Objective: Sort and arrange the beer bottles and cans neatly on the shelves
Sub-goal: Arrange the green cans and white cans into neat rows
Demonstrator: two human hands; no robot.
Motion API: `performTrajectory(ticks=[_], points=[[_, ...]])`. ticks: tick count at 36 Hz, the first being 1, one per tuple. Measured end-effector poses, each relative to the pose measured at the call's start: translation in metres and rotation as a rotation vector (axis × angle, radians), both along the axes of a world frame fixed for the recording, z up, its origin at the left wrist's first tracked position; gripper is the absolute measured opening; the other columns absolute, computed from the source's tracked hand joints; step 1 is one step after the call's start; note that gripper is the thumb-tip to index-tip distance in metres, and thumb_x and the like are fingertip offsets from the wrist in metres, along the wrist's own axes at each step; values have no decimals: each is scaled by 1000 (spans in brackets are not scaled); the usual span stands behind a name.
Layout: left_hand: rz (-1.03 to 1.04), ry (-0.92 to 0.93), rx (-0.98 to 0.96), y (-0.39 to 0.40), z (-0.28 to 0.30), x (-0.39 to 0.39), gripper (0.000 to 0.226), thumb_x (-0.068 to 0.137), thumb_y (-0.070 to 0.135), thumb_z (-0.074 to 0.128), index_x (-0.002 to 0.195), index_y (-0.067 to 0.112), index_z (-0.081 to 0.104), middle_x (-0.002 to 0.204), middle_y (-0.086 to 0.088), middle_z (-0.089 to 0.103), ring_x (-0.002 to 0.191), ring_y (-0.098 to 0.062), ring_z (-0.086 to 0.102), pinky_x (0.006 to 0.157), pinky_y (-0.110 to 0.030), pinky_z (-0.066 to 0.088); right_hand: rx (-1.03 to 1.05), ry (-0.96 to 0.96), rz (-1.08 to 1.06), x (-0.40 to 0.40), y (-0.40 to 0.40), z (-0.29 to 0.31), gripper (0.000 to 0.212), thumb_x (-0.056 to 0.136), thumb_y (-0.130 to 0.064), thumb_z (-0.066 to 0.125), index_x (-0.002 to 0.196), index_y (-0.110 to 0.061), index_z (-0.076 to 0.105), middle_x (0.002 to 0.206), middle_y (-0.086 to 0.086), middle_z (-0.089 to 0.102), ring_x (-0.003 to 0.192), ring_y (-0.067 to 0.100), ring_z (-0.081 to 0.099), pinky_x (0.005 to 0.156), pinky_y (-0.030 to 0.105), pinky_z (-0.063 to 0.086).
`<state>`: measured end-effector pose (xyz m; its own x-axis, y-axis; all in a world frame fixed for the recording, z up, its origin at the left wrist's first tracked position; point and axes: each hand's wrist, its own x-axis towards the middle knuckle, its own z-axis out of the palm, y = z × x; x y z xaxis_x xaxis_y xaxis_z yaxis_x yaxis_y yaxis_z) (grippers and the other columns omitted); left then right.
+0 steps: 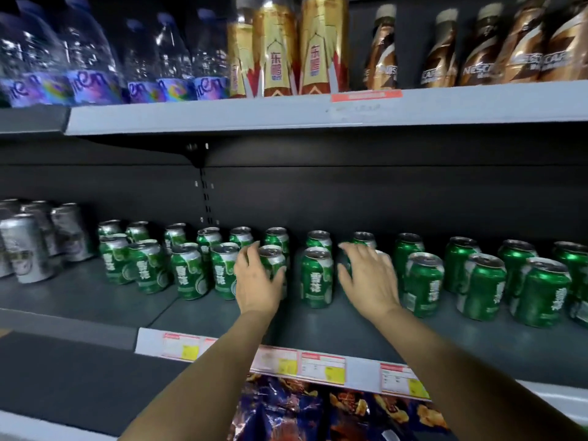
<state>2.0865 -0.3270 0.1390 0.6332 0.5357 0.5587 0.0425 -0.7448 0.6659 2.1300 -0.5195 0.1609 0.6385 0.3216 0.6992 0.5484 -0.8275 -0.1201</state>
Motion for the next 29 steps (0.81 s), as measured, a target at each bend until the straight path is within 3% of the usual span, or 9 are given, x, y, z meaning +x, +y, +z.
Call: performTrajectory(ticks=[3, 9, 15, 23, 29], points=[[-104, 6, -24, 22, -3, 8, 75, 85, 26, 73, 146, 15, 32, 145, -7, 34, 131, -26, 39, 95, -47, 45, -28, 74, 37, -3, 35, 2, 35, 95, -27, 51, 127, -13, 54, 115, 5, 62, 107, 28, 56, 89, 40, 43], [-294, 124, -184, 35, -14, 23, 101, 82, 36, 75, 155, 17, 8, 157, -4, 26, 142, -19, 30, 104, -33, 34, 137, 301, -83, 4, 77, -8, 71, 95, -43, 54, 151, -17, 19, 154, 3, 28, 138, 24, 32, 103, 36, 40], [-286, 165, -287, 45, -30, 33, 89, 80, 32, 78, 149, 20, 24, 141, -3, 51, 128, -21, 50, 96, -33, 43, 218, 415, -179, 4, 88, -17, 86, 91, -43, 62, 154, -22, 8, 158, 2, 18, 139, 25, 32, 96, 40, 45], [-257, 174, -244, 52, -31, 33, 88, 75, 46, 79, 145, 30, 29, 125, 0, 62, 102, -23, 64, 82, -39, 54, 184, 413, -220, 3, 93, -20, 75, 94, -38, 59, 151, -16, 15, 156, 6, 22, 135, 25, 39, 91, 37, 46], [-291, 159, -243, 50, -30, 29, 85, 78, 39, 78, 146, 25, 29, 141, 2, 50, 122, -18, 53, 92, -30, 47, 192, 402, -216, 4, 93, -23, 74, 94, -36, 59, 151, -14, 16, 155, 7, 23, 135, 26, 39, 90, 37, 46]])
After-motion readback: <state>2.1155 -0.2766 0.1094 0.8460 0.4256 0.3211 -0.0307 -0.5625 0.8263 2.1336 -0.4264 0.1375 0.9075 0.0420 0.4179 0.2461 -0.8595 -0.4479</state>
